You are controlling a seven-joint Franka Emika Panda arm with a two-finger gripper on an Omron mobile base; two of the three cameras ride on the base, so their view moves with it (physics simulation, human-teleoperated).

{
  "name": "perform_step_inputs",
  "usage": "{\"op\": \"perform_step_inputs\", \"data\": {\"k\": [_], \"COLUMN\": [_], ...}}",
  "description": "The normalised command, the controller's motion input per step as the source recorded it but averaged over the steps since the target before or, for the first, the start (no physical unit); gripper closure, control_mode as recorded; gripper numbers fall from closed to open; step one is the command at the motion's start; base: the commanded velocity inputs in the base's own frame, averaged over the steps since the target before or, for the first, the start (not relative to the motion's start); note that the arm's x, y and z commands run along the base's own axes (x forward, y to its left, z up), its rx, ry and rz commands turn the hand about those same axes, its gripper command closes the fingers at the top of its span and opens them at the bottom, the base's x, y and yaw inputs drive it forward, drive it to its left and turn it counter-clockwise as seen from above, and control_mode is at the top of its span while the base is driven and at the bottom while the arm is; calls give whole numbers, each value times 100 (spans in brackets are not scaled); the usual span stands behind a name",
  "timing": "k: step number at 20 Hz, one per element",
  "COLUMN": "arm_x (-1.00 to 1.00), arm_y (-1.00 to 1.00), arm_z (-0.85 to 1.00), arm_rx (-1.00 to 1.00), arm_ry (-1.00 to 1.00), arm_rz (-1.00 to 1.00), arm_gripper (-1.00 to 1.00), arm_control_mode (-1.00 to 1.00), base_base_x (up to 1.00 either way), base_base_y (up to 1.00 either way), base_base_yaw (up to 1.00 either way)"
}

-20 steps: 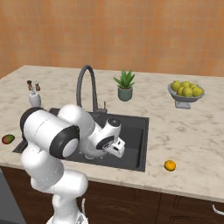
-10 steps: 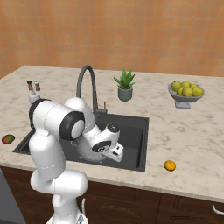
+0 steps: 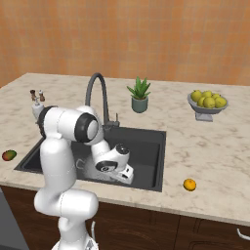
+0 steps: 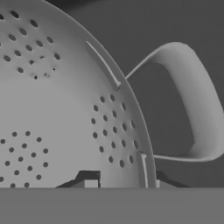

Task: Put the colander in the sink, put the tangerine, mango in the colander, and turn on the sink faucet and pour water over the colander.

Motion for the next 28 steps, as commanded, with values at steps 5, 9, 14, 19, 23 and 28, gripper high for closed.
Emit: {"op": "perform_step_inputs", "data": {"k": [5, 9, 14, 19, 23, 28], "arm_x": [18, 13, 13, 20, 0, 0], "arm_y": [7, 0, 0, 2, 0, -11], "arm_z": [-24, -17, -12, -7, 13, 38], "arm_rx": [0, 0, 0, 0, 9, 15], "arm_ry": [0, 0, 0, 0, -16, -29], "arm_rz": [1, 0, 0, 0, 0, 0], "arm_gripper": [100, 100, 100, -100, -100, -100], "arm_control_mode": [-100, -100, -100, -100, -100, -100], "base_base_x": [0, 0, 0, 0, 0, 0], "base_base_y": [0, 0, 0, 0, 0, 0], "base_base_yaw": [0, 0, 0, 0, 0, 0]}}
